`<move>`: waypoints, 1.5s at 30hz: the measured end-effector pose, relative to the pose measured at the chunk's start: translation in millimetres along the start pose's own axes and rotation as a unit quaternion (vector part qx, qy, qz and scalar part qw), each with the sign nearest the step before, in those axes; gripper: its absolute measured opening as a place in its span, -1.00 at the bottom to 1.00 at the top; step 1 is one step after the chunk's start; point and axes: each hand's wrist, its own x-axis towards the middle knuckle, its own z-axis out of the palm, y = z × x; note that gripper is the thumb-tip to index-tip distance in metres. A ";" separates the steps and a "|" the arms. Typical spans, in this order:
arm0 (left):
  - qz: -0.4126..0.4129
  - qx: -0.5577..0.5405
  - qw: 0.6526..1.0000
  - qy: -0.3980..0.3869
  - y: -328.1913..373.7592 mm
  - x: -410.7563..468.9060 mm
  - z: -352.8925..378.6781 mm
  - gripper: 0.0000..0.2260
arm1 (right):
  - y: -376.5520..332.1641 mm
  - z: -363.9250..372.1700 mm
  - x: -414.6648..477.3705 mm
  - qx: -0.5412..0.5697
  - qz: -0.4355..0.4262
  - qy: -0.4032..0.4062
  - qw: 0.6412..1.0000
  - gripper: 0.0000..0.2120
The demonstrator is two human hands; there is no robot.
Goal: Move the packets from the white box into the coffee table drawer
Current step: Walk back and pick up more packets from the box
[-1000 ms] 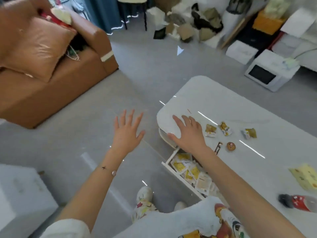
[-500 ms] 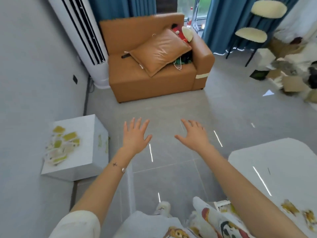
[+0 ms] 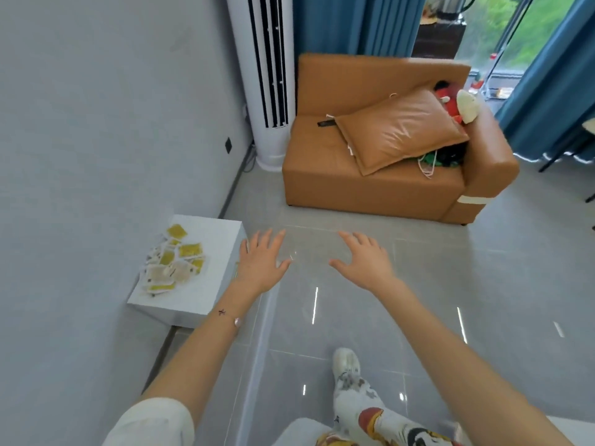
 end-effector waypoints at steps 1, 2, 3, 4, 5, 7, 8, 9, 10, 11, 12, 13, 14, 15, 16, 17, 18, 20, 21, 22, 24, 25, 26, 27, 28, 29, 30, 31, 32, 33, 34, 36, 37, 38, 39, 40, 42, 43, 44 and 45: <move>-0.010 0.001 1.000 0.002 -3.4 11.8 -0.7 -0.42 | 2.0 -1.3 16.2 0.002 -0.006 -0.002 1.000 -0.31; -0.024 -0.001 1.000 0.004 -6.8 23.7 -1.1 -0.41 | 4.7 -3.1 33.0 0.004 -0.010 -0.002 1.000 -0.30; -0.040 -0.008 0.999 0.006 -10.0 35.7 -1.8 -0.41 | 8.1 -5.6 51.0 0.003 -0.016 -0.001 1.000 -0.30; -0.056 -0.017 0.998 0.008 -12.8 47.6 -3.4 -0.41 | 11.0 -9.2 69.7 0.002 -0.021 -0.002 1.000 -0.29; -0.071 -0.023 0.997 0.009 -16.1 58.6 -4.4 -0.41 | 13.0 -13.1 88.4 0.000 -0.027 -0.008 1.000 -0.29; -0.097 -0.017 0.995 0.005 -23.7 75.5 -5.4 -0.41 | 12.1 -20.0 124.5 -0.008 -0.047 -0.021 0.999 -0.29; -0.113 -0.011 0.994 0.004 -28.3 81.4 -5.7 -0.42 | 8.5 -22.3 142.0 -0.017 -0.064 -0.030 0.997 -0.29; -0.131 -0.007 0.991 0.005 -33.4 85.4 -5.5 -0.42 | 2.6 -23.6 158.4 -0.027 -0.083 -0.038 0.995 -0.29; -0.150 -0.008 0.989 0.009 -38.9 87.7 -5.1 -0.41 | -4.8 -23.6 174.0 -0.036 -0.103 -0.045 0.993 -0.30; -0.171 -0.012 0.985 0.014 -44.6 89.6 -5.1 -0.39 | -14.4 -22.9 189.2 -0.044 -0.124 -0.051 0.990 -0.30; -0.192 -0.016 0.981 0.017 -51.3 90.2 -5.6 -0.37 | -25.7 -21.7 203.4 -0.052 -0.146 -0.058 0.986 -0.30; -0.215 -0.025 0.976 0.017 -59.6 90.4 -5.8 -0.38 | -38.7 -19.8 216.7 -0.060 -0.171 -0.066 0.981 -0.30; -0.238 -0.033 0.971 0.015 -68.0 89.0 -5.4 -0.41 | -53.4 -17.5 228.5 -0.068 -0.197 -0.076 0.975 -0.30; -0.261 -0.037 0.965 0.012 -77.3 86.5 -2.9 -0.41 | -68.8 -14.3 238.7 -0.072 -0.220 -0.086 0.969 -0.30; -0.283 -0.041 0.958 0.016 -87.1 84.4 -1.4 -0.40 | -84.8 -10.7 248.7 -0.074 -0.243 -0.094 0.963 -0.31; -0.304 -0.046 0.951 0.023 -97.7 83.0 -0.3 -0.37 | -101.5 -6.9 258.5 -0.076 -0.265 -0.101 0.956 -0.31; -0.325 -0.051 0.944 0.031 -109.8 82.7 0.1 -0.34 | -118.7 -2.8 268.5 -0.081 -0.284 -0.107 0.949 -0.31; -0.364 -0.060 0.929 0.033 -136.9 85.3 5.0 -0.39 | -150.9 7.9 289.0 -0.090 -0.310 -0.124 0.938 -0.31; -0.379 -0.064 0.923 0.030 -150.8 88.1 8.6 -0.42 | -166.2 14.7 299.8 -0.095 -0.320 -0.133 0.933 -0.31; -0.391 -0.066 0.917 0.031 -164.2 92.2 11.0 -0.42 | -180.3 22.4 311.2 -0.102 -0.330 -0.140 0.928 -0.30; -0.412 -0.072 0.907 0.041 -191.3 101.6 15.2 -0.42 | -206.9 37.8 334.8 -0.121 -0.349 -0.144 0.918 -0.30; -0.421 -0.078 0.903 0.042 -206.4 105.8 17.7 -0.40 | -220.2 44.7 346.6 -0.129 -0.356 -0.147 0.914 -0.31; -0.432 -0.083 0.897 0.035 -220.8 108.2 20.5 -0.40 | -233.5 51.3 357.8 -0.136 -0.362 -0.150 0.910 -0.31; -0.446 -0.086 0.890 0.027 -234.8 110.2 23.6 -0.41 | -247.7 56.6 368.6 -0.142 -0.369 -0.157 0.905 -0.32; -0.457 -0.084 0.885 0.025 -247.6 111.6 26.4 -0.43 | -262.4 60.4 378.7 -0.145 -0.375 -0.166 0.900 -0.33; -0.465 -0.089 0.880 0.019 -259.2 111.6 29.8 -0.44 | -275.9 63.8 388.0 -0.147 -0.378 -0.172 0.897 -0.34; -0.474 -0.093 0.876 0.005 -271.5 112.0 30.1 -0.43 | -289.9 67.7 398.2 -0.146 -0.385 -0.170 0.895 -0.34; -0.485 -0.101 0.869 -0.003 -285.1 113.2 32.3 -0.42 | -303.4 72.1 409.3 -0.149 -0.391 -0.168 0.892 -0.33; -0.497 -0.111 0.861 -0.005 -300.1 114.0 39.4 -0.40 | -315.9 76.8 420.0 -0.154 -0.395 -0.171 0.889 -0.32; -0.504 -0.123 0.855 -0.008 -313.3 114.9 42.0 -0.39 | -328.0 82.5 431.2 -0.159 -0.396 -0.177 0.887 -0.31; -0.514 -0.132 0.848 -0.008 -324.3 117.0 38.9 -0.38 | -339.6 88.7 442.3 -0.162 -0.395 -0.186 0.885 -0.30; -0.547 -0.149 0.823 0.006 -342.0 120.6 44.9 -0.41 | -360.3 102.9 460.4 -0.169 -0.389 -0.210 0.881 -0.30; -0.562 -0.159 0.812 0.003 -350.2 122.8 48.8 -0.42 | -370.5 111.6 468.1 -0.174 -0.388 -0.224 0.877 -0.31; -0.577 -0.171 0.799 0.003 -357.5 125.1 56.2 -0.42 | -379.4 122.4 474.7 -0.180 -0.389 -0.240 0.871 -0.32; -0.590 -0.174 0.788 0.006 -366.2 127.9 66.5 -0.42 | -387.9 136.4 481.5 -0.185 -0.390 -0.258 0.864 -0.33; -0.601 -0.169 0.781 0.002 -374.7 132.0 78.9 -0.42 | -395.9 153.5 488.5 -0.189 -0.393 -0.278 0.856 -0.33; -0.619 -0.161 0.769 -0.022 -391.5 144.6 109.2 -0.42 | -410.1 198.0 503.4 -0.194 -0.393 -0.322 0.839 -0.31; -0.629 -0.167 0.759 -0.030 -397.7 152.5 125.8 -0.43 | -415.5 222.0 510.5 -0.197 -0.391 -0.346 0.830 -0.30; -0.640 -0.182 0.745 -0.037 -402.1 159.5 141.3 -0.43 | -419.1 247.1 515.3 -0.201 -0.386 -0.367 0.822 -0.30; -0.650 -0.195 0.734 -0.032 -408.5 166.1 161.8 -0.43 | -423.1 273.5 519.6 -0.200 -0.380 -0.381 0.819 -0.29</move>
